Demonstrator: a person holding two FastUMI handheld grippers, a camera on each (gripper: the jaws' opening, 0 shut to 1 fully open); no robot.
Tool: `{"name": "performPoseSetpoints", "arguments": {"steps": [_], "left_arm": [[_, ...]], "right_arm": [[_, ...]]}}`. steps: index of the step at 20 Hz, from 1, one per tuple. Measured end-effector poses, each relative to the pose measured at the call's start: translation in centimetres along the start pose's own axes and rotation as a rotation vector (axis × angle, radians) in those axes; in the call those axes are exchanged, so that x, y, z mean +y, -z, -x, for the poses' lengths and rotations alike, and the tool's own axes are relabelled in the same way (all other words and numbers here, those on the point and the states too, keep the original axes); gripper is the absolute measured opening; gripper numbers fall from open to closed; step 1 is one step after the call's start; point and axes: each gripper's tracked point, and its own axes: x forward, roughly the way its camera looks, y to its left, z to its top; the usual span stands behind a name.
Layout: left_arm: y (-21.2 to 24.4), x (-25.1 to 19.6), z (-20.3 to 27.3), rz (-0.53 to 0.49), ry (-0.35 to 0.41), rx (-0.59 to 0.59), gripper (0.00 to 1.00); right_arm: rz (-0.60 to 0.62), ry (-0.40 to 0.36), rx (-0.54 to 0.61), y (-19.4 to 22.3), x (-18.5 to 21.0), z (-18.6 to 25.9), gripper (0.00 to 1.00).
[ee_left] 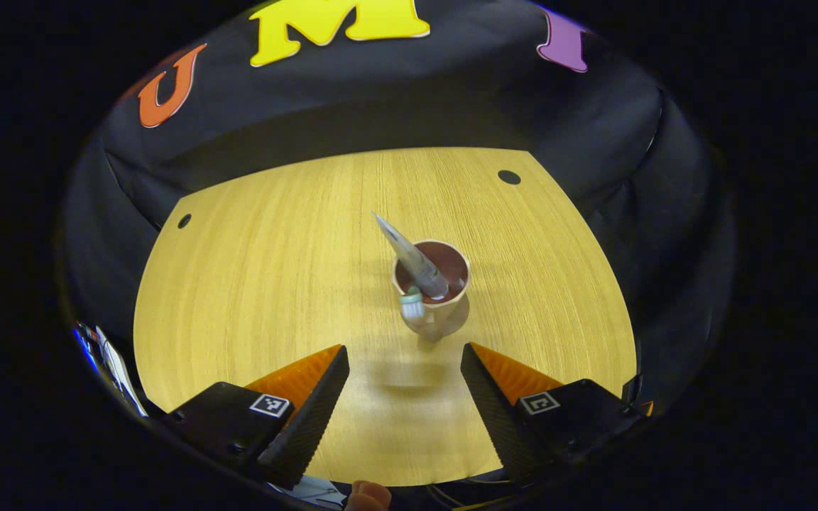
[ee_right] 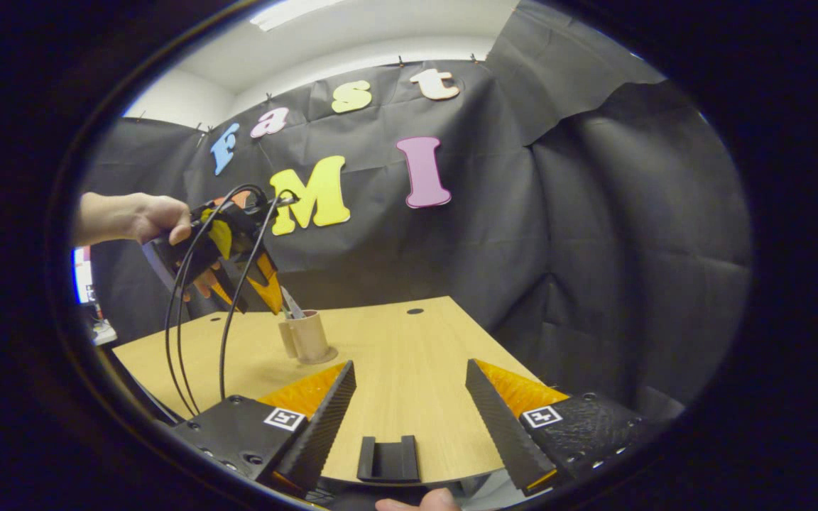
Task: Put the toothbrush and toothpaste on the desktop into the cup, then pick up the cup and place it on the coaster on the desktop.
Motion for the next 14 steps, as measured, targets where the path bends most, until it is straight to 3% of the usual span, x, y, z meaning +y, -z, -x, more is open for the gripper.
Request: {"name": "performPoseSetpoints", "arguments": {"steps": [4, 8, 11, 14], "left_arm": [[-3.2, 4.9, 5.7, -0.032, -0.001, -0.322, 1.00], [-4.6, 5.4, 8.6, 0.092, 0.103, -0.608, 1.00], [-4.4, 8.0, 9.4, 0.111, 0.023, -0.784, 1.00], [-4.0, 8.8, 10.2, 0.055, -0.024, -0.906, 0.98]], "right_arm": [[0.024, -0.011, -0.067, -4.3, 3.4, -1.5, 0.95], [0.090, -0.009, -0.144, -8.2, 7.5, -3.1, 0.91], [0.097, -0.011, -0.180, -9.3, 10.1, -3.4, 0.91], [0.112, -0.007, -0.171, -8.0, 11.5, -3.8, 0.95]]}}
